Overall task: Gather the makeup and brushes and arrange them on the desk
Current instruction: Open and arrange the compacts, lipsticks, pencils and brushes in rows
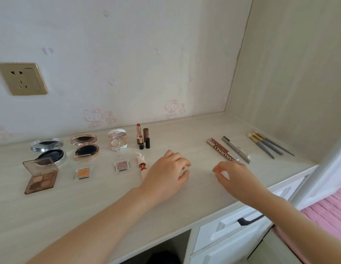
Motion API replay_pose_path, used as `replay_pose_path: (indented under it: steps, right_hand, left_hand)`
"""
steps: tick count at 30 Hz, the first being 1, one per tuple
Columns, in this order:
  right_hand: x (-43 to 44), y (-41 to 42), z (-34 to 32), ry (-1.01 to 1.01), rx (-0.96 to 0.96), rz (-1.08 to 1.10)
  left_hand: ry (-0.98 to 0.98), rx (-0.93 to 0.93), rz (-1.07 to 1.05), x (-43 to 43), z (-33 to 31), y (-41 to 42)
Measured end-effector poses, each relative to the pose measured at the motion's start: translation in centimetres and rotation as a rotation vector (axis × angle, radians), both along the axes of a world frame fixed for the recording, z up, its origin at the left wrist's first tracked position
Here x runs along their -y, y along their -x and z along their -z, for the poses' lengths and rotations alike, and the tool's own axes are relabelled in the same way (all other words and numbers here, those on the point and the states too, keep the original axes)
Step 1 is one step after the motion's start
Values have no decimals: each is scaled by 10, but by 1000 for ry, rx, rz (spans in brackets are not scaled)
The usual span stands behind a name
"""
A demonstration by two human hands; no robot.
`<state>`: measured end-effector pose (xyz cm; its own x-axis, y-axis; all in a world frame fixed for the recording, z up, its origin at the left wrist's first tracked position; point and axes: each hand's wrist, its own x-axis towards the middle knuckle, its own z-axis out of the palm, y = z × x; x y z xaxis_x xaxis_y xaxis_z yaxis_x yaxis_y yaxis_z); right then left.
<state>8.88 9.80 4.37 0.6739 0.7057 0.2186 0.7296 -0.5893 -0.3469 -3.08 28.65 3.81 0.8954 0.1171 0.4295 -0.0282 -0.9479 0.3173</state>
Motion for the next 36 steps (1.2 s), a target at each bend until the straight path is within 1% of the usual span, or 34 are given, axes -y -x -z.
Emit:
replay_pose_path:
  steps: [6,10,13,15,21,24,27,32,36]
  right_hand:
    - [22,-29,1,-40,63,97]
    - [20,-50,8,-61,138,157]
    - [14,-60,13,-41,175,193]
    - [10,-65,16,-22,212,203]
    - [6,-72,22,18,248,230]
    - [6,-74,23,27,251,225]
    - [9,-75,25,29,246,221]
    - [11,-77,26,-25,192,235]
    - [11,-76,26,-43,210,235]
  left_hand:
    - [9,-218,14,14,3,-70]
    - [104,-249,-28,13,2,-112]
    - [215,-269,-70,7,6,-137]
    - [253,-289,-96,2,10,-150]
    - [282,-261,-57,2,14,-174]
    - [279,-218,-25,8,18,-178]
    - [263,-170,-42,7,23,-179]
    - [199,-150,-36,1,22,-177]
    - [118,-185,-35,-3,22,-173]
